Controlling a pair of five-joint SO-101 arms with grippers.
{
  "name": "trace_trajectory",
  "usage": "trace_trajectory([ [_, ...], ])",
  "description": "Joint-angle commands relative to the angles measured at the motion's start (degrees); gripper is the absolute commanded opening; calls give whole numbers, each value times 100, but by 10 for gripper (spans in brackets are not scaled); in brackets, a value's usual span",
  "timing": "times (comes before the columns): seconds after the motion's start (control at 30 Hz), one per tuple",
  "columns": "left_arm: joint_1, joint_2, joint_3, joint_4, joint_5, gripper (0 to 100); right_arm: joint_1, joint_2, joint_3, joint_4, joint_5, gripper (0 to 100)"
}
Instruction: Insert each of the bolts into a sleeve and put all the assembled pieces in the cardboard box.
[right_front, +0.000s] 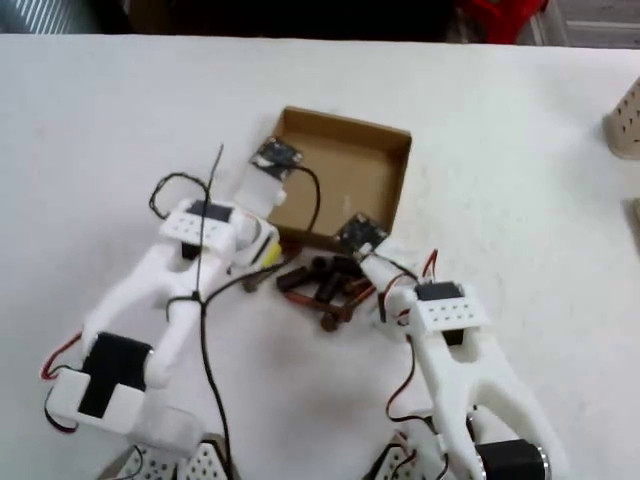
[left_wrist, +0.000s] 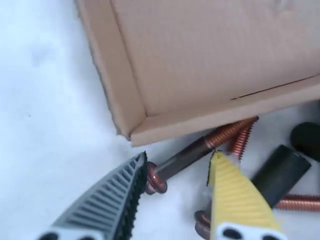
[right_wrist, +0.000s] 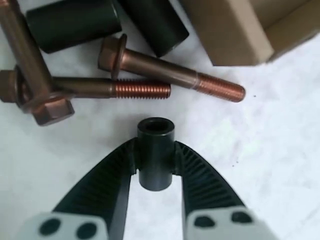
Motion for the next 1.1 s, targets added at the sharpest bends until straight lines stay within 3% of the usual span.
trace_trajectory([
  [0.0, -136, -207, -79, -176, -26, 222, -75, -110, -167, -84, 79, 18],
  [0.1, -110, 127, -281, -193, -26, 221, -75, -110, -158, -75, 79, 18],
  [0.37, -127, 1156, -1582, 835, -79, 219, -75, -110, -149, -66, 79, 18],
  [0.47, -101, 1473, -1952, 1134, -185, 155, -75, -110, -149, -66, 79, 18],
  [0.6, 31, 1736, -2277, 1635, -853, 14, -66, -110, -149, -66, 79, 18],
  [0.87, 4, 1780, -2277, 1916, -958, 20, -66, -110, -149, -66, 290, 18],
  [1.07, -488, 1807, -2268, 2734, -1002, 20, -66, -110, -149, -84, 308, 18],
])
